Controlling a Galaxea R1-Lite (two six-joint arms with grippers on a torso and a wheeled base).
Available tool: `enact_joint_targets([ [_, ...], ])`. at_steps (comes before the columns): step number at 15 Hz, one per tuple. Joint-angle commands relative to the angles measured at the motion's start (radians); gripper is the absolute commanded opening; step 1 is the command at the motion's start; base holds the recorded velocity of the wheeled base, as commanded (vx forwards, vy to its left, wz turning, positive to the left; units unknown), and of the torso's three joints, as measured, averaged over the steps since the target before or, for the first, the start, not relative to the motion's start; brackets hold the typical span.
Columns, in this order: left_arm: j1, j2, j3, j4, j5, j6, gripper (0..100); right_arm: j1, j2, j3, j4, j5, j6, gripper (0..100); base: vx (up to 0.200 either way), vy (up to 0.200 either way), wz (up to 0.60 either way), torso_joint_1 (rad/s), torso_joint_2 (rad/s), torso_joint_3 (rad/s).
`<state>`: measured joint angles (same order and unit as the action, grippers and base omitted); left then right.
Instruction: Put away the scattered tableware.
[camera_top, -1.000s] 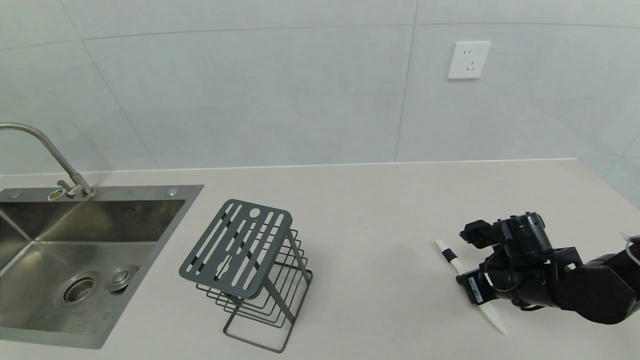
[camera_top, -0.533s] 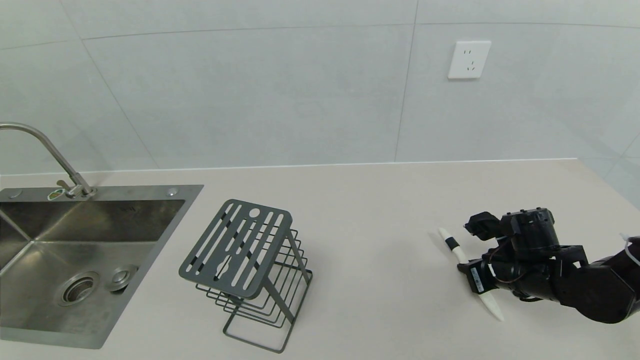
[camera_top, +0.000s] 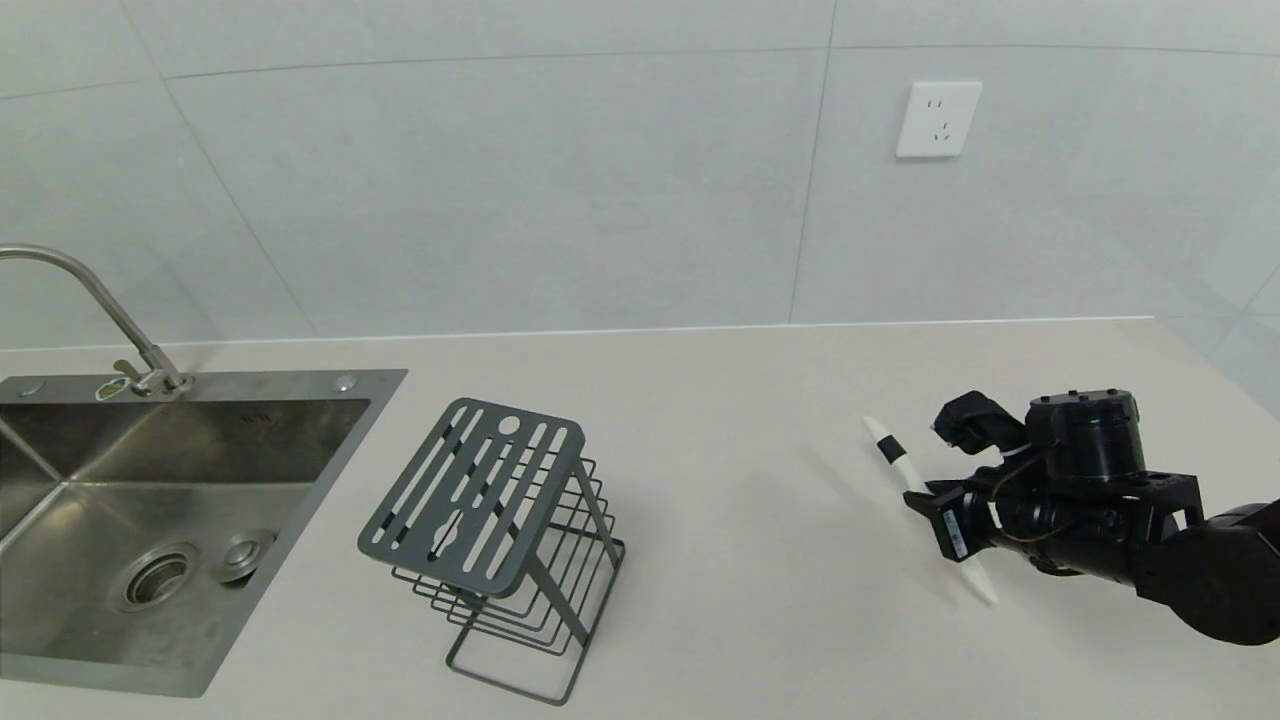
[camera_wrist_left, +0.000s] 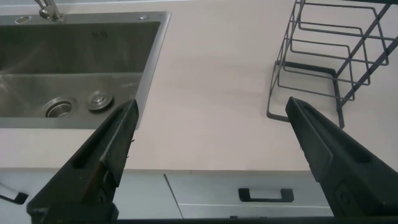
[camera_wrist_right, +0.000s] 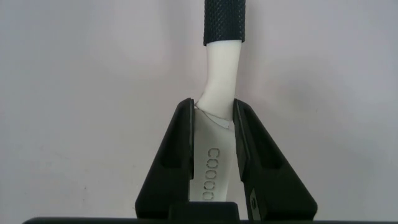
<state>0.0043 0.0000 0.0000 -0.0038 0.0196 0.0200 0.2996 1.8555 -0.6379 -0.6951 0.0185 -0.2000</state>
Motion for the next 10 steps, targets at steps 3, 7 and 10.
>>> enact_joint_targets([
  [3, 0.000, 0.000, 0.000, -0.147, -0.033, 0.011, 100, 0.004, -0.127, 0.009, -0.004, 0.052, -0.050, 0, 0.000, 0.000, 0.00, 0.000, 0.00, 0.000],
  [7, -0.013, 0.026, -0.074, -0.239, -0.185, -0.011, 100, 0.084, -0.219, -0.034, -0.006, 0.173, -0.133, 0, 0.000, 0.000, 0.00, 0.000, 0.00, 0.000],
  [10, -0.055, 0.161, -0.235, -0.242, -0.291, -0.055, 100, 0.101, -0.225, -0.066, -0.006, 0.241, -0.182, 0, 0.000, 0.000, 0.00, 0.000, 0.00, 0.000],
])
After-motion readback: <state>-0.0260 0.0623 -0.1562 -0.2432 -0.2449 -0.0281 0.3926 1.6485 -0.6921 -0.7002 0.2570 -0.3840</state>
